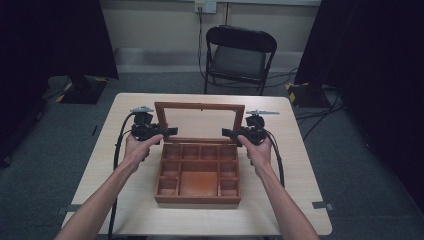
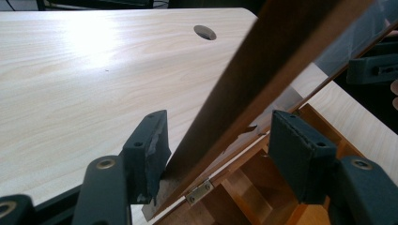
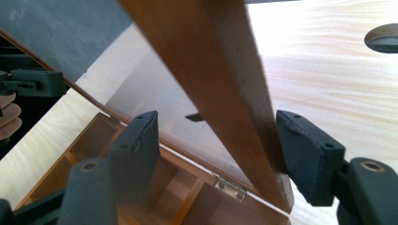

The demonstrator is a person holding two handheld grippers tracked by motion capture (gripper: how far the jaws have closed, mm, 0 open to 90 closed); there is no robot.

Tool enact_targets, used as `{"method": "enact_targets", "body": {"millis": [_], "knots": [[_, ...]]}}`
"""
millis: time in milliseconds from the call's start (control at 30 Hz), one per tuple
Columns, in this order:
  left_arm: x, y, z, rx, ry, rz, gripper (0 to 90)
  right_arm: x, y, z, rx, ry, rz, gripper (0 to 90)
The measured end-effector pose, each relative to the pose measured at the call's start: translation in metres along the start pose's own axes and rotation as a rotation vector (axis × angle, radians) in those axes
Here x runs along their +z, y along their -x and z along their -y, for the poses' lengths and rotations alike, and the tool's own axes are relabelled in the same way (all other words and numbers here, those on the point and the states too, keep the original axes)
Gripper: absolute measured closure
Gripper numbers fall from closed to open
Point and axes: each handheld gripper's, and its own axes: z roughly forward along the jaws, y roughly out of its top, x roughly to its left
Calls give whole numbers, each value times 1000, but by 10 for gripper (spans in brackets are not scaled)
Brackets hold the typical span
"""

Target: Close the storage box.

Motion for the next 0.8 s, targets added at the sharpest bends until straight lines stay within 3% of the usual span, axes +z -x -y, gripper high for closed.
{"method": "enact_targets", "body": {"millis": [267, 633, 800], "knots": [[-4, 5, 3, 27, -10, 2, 382, -8, -5, 1, -12, 8, -2, 300], [-8, 11, 6, 27, 10, 7, 356, -17, -9, 5, -25, 23, -5, 292], [-11, 16, 8, 28, 20, 7, 326, -21, -11, 8, 7, 32, -25, 249]]}}
